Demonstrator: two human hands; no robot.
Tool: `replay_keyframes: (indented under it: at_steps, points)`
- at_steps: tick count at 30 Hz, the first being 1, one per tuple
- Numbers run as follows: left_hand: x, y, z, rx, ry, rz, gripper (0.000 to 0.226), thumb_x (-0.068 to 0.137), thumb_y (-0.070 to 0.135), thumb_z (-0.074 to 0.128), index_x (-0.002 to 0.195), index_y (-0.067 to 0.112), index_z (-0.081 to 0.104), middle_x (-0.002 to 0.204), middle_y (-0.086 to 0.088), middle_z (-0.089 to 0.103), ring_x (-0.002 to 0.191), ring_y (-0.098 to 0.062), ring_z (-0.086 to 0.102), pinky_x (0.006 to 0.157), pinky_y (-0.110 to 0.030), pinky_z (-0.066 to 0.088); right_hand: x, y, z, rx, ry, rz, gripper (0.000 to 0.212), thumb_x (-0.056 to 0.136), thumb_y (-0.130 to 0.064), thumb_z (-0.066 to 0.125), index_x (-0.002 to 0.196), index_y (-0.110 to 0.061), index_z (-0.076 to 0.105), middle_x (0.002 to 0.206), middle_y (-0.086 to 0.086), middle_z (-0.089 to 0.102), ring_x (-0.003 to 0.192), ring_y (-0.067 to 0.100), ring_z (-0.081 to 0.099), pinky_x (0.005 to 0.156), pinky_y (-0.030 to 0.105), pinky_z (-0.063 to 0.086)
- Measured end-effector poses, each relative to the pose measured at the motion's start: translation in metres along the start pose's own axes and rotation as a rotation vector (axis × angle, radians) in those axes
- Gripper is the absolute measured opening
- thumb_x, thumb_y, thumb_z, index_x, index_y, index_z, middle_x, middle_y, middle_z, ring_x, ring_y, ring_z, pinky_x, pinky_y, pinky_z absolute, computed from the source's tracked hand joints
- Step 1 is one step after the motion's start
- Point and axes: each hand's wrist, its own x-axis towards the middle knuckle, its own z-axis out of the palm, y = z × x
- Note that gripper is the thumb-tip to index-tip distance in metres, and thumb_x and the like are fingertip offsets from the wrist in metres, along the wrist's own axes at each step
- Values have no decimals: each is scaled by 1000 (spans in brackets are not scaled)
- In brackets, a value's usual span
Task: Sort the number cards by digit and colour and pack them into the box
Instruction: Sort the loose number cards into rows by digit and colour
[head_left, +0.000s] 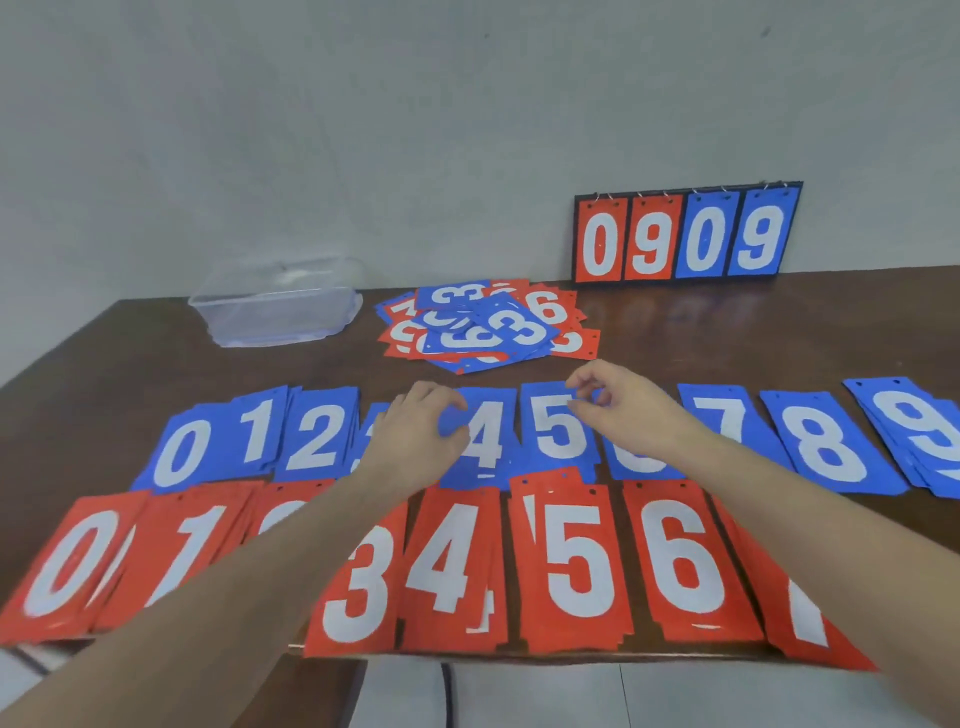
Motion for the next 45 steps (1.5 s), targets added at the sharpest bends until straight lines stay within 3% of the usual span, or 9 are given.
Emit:
replay_keyframes:
  at_steps: [8,12,17,20,23,28,34,39,45]
  points:
    - [-10,-43,-22,-23,35,-9,23,94,27,63,117,29,60,136,7,54,118,-20,55,101,-46,46,16,-30,28,-23,-20,3,15,99,-30,61,113,-32,58,112,-12,59,86,8,61,67,26,54]
    - [7,-56,-23,-54,33,-23,25,95,26,63,119,28,61,132,10,54,120,-17,53,100,-43,47,42,-31,30,-43,-48,-6,14,99,-29,61,113,-32,59,113,-11,61,88,5,61,69,22,50]
    - [40,-62,-18,-170,54,-58,18,97,22,62,113,29,62,118,17,52,112,-5,54,85,-23,51,85,-22,24,-43,-59,-12,14,99,-30,60,113,-34,57,109,-12,61,92,4,60,67,20,46]
    - [69,-59,-16,-173,61,-79,18,98,24,61,115,30,62,114,18,51,108,-6,54,78,-21,52,113,-12,18,-45,-45,-10,15,100,-30,58,114,-34,57,108,-15,61,94,4,60,66,19,46]
    - [101,-57,-11,-165,51,-69,22,98,25,61,119,30,61,116,15,54,110,-9,55,90,-28,52,139,-1,14,-84,-25,-42,15,99,-30,59,113,-34,59,102,-18,59,92,3,59,68,18,46]
    - [155,-57,2,-160,67,-89,29,99,28,59,128,27,57,134,10,53,117,-7,50,88,-16,38,179,17,10,-102,-13,-83,15,97,-25,61,110,-32,60,107,-11,63,92,5,58,72,22,47]
    - [200,-73,23,-55,51,-34,43,98,46,57,136,26,52,149,6,48,139,-15,40,109,-31,36,220,32,8,-267,-6,-135,23,97,-28,62,119,-24,62,118,-3,63,106,14,55,83,27,46]
    - [203,-95,31,96,-130,-16,74,88,72,45,153,38,34,164,12,24,153,-13,15,125,-44,15,239,42,14,-309,-48,-180,34,95,-42,64,125,-27,60,134,-5,57,123,17,49,98,31,42]
    - [199,-97,34,119,-22,11,62,93,62,53,149,37,41,151,11,42,144,-13,32,120,-37,18,253,47,30,-349,-171,-290,55,97,-55,54,147,-37,47,158,-8,39,148,20,28,121,46,26]
